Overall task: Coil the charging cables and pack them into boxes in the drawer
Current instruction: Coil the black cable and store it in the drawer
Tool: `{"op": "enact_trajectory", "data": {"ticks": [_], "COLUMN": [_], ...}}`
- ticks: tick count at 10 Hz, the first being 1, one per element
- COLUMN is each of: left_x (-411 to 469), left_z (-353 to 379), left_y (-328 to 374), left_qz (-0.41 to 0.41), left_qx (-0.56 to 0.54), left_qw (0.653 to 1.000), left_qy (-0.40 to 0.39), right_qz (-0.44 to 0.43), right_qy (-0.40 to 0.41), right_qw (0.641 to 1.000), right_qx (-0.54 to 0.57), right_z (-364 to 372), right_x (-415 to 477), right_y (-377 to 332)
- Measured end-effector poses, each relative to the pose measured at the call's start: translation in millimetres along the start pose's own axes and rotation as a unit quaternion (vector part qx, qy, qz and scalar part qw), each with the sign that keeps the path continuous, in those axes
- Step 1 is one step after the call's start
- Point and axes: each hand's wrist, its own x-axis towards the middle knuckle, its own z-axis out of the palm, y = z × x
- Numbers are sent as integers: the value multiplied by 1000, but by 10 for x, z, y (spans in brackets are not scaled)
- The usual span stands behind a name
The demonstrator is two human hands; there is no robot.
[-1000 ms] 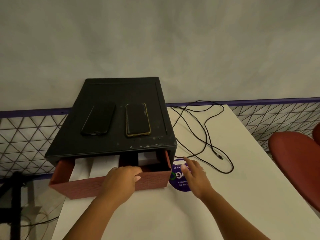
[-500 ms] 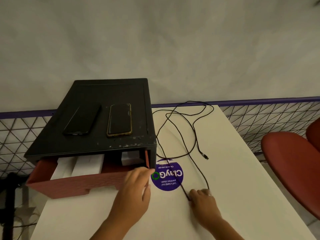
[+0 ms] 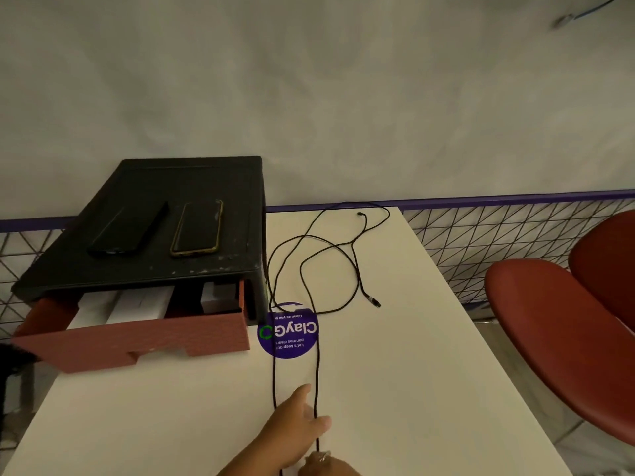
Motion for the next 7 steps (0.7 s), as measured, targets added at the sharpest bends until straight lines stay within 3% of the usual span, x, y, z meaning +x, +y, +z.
{"op": "enact_trajectory", "data": {"ticks": [1, 2, 3, 4, 5, 6, 7], "left_x": [-91, -215, -351, -552, -698, -821, -904], "left_z": [65, -10, -184, -372, -506, -556, -689], "left_y": [24, -18, -102, -187, -202, -223, -379], "left_qz": [-32, -14, 16, 69, 90, 110, 109], "left_qx": [-209, -255, -192, -110, -27, 24, 64], "left_qw": [977, 967, 981, 990, 989, 984, 982], "left_qy": [-20, 24, 13, -56, -118, -136, -143], "right_qz": [20, 91, 77, 190, 317, 310, 322], "right_qy": [25, -26, 1, 59, 28, 65, 131], "right_qw": [997, 976, 968, 873, 664, 491, 499], "right_qx": [70, 194, 241, 444, 677, 812, 793], "right_z": [-213, -983, -1759, -2108, -2410, -2720, -2955], "right_x": [-1561, -1167, -957, -749, -515, -315, -130], "right_y": [681, 783, 845, 891, 823, 787, 719]}}
